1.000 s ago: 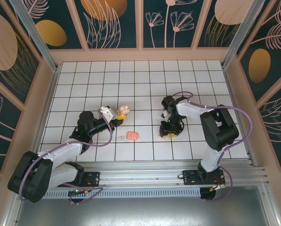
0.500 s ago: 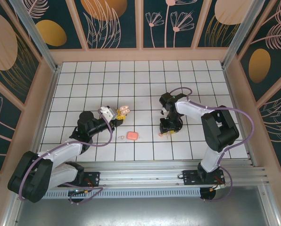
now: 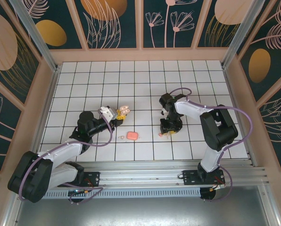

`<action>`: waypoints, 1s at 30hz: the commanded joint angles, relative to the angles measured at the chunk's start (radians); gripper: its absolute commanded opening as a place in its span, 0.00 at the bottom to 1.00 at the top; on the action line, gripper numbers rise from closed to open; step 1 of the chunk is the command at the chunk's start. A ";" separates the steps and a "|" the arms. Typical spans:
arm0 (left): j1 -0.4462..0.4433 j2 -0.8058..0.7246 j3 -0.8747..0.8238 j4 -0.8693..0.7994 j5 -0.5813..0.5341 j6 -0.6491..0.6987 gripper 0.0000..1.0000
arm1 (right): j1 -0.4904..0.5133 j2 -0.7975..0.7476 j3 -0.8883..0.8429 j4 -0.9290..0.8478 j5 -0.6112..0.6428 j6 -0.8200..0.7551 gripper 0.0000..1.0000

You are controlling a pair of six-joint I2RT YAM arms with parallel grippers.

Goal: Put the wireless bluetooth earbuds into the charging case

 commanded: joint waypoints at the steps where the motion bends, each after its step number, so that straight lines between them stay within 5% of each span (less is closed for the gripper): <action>1: -0.005 -0.008 0.019 0.011 0.009 -0.007 0.05 | -0.008 0.027 -0.022 0.000 0.030 0.015 0.37; 30: -0.005 -0.008 0.018 0.013 0.004 -0.010 0.05 | -0.031 -0.084 -0.075 0.138 0.008 0.035 0.23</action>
